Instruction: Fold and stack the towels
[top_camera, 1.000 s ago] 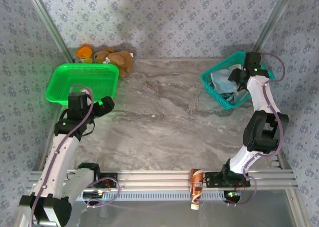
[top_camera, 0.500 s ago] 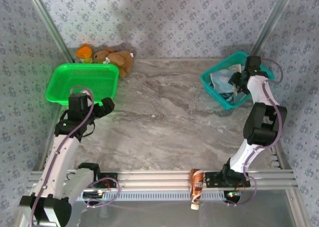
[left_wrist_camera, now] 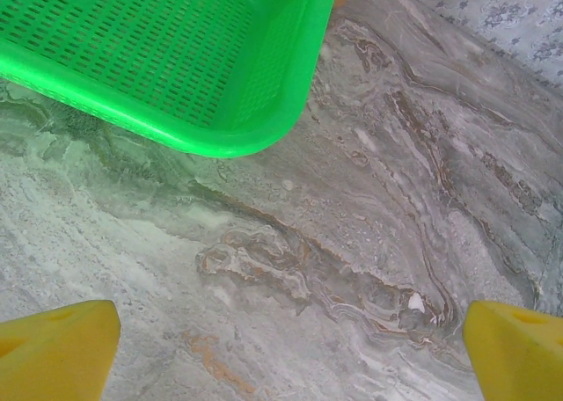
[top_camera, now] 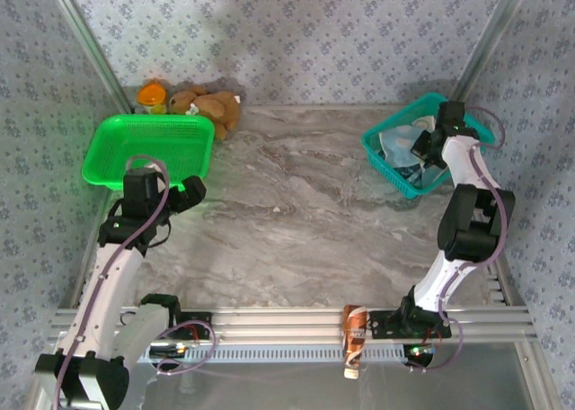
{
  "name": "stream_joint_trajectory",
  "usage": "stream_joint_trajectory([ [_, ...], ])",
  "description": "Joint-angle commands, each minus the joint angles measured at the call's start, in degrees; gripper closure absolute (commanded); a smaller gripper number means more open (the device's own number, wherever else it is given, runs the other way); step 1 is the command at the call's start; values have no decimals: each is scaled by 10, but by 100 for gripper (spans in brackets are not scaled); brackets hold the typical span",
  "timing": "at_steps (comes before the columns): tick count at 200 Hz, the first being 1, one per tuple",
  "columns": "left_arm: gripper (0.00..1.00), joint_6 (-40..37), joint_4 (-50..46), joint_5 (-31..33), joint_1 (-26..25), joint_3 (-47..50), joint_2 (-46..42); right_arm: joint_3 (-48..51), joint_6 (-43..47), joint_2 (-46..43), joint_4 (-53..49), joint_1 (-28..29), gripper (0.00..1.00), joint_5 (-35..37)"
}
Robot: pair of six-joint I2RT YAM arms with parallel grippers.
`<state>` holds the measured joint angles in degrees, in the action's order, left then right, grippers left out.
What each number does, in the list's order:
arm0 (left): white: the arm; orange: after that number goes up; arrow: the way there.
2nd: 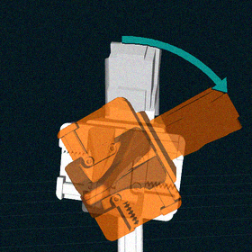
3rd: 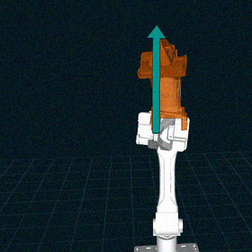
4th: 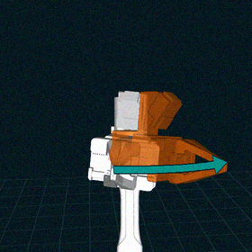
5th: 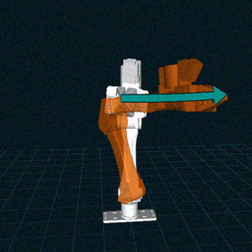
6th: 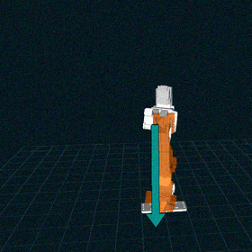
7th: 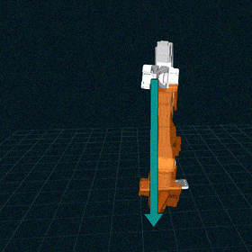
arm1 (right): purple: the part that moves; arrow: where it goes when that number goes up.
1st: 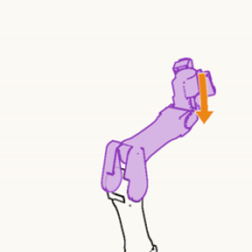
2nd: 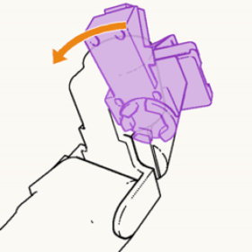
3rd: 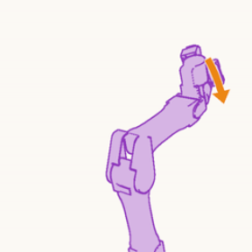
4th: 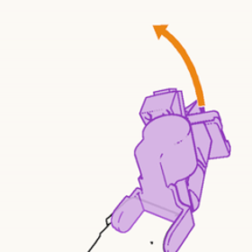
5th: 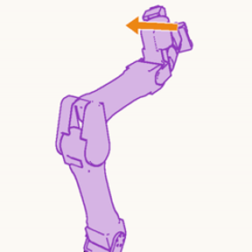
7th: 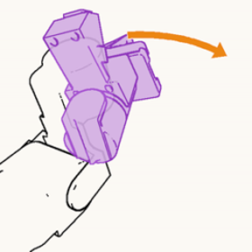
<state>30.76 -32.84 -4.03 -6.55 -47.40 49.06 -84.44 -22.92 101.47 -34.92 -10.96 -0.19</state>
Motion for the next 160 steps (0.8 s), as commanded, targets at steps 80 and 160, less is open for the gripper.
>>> stream_joint_trajectory([
  [80,0,7,10,-9,-3,-18,-9,-145,-60,-197,50,51,100,-39],
  [160,0,0,3,-8,-3,-25,-17,-338,17,-189,112,297,100,-90],
])
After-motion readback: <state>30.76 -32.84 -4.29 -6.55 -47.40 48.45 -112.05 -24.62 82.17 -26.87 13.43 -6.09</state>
